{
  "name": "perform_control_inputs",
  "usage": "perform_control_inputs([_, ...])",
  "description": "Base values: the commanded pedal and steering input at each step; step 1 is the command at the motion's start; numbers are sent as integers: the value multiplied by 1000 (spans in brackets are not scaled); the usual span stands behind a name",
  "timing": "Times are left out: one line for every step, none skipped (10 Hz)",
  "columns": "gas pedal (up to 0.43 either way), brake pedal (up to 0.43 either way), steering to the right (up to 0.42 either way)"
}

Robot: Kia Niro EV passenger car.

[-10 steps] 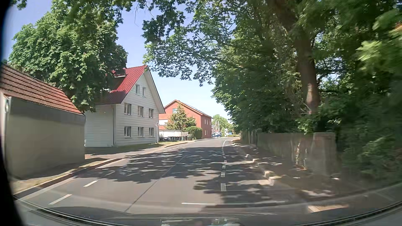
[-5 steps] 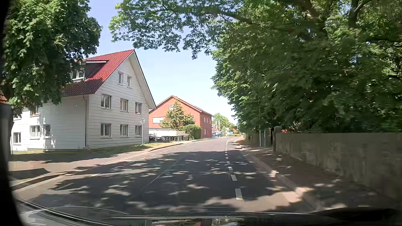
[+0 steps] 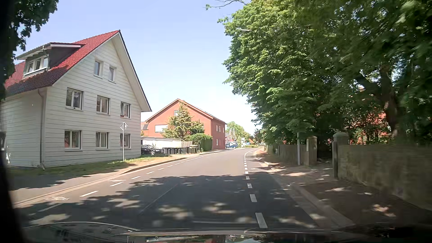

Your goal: Follow the waypoints while adhering to traffic rules and regulations

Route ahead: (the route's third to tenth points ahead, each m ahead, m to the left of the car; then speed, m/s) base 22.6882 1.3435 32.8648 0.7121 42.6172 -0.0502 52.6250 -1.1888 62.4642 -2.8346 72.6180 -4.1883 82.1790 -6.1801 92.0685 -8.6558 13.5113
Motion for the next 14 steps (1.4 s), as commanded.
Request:
perform_control_inputs([169, 0, 5])
perform_control_inputs([169, 0, 5])
perform_control_inputs([169, 0, 5])
perform_control_inputs([169, 0, 5])
perform_control_inputs([169, 0, 5])
perform_control_inputs([169, 0, 6])
perform_control_inputs([169, 0, 7])
perform_control_inputs([169, 0, 7])
perform_control_inputs([169, 0, 8])
perform_control_inputs([169, 0, 8])
perform_control_inputs([169, 0, 8])
perform_control_inputs([169, 0, 8])
perform_control_inputs([169, 0, 9])
perform_control_inputs([169, 0, 9])
